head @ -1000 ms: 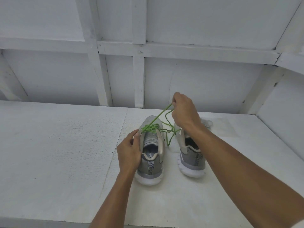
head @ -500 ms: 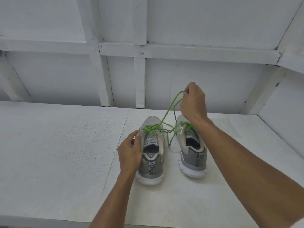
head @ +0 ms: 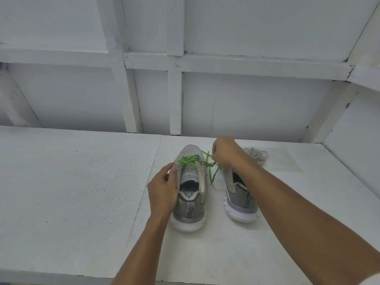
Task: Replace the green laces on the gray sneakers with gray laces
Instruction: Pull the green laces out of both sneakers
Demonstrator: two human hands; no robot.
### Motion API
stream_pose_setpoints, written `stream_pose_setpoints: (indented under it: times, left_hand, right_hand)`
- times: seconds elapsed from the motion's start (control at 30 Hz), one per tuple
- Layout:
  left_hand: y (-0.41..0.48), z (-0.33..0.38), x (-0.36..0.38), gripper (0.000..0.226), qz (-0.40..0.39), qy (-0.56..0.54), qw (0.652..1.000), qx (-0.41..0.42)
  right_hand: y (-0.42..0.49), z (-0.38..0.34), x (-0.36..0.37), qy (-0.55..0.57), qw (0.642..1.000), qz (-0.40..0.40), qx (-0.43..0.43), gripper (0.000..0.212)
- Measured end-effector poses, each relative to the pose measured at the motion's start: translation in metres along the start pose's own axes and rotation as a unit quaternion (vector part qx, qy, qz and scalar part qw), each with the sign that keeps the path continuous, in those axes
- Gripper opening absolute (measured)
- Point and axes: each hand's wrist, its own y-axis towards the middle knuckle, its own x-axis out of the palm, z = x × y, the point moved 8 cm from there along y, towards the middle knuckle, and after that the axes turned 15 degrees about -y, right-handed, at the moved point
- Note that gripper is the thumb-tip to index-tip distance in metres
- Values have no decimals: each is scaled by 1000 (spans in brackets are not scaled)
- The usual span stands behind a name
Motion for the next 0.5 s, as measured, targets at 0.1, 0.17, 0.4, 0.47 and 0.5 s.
stream_pose_setpoints:
  times: [0.1, 0.17, 0.4, 0.47, 0.5]
  left_hand:
    - [2, 2, 1, 30, -7, 20, 1000, 8]
    - [6, 7, 4, 29, -25, 48, 998, 26]
    - [26, 31, 31, 29, -147, 188, 966, 101]
    - [29, 36, 46, 32, -194, 235, 944, 124]
    - [31, 38, 54, 32, -217, 261, 930, 138]
  right_hand:
    - [-10, -8, -3, 48, 999, 11, -20, 20]
    - [-21, -15, -13, 76, 995, 46, -39, 19]
    - [-51, -29, 26, 73, 997, -16, -22, 39]
    - [-56, -31, 31, 99, 995, 27, -13, 36]
    - [-58, -30, 33, 112, 992, 51, -6, 37]
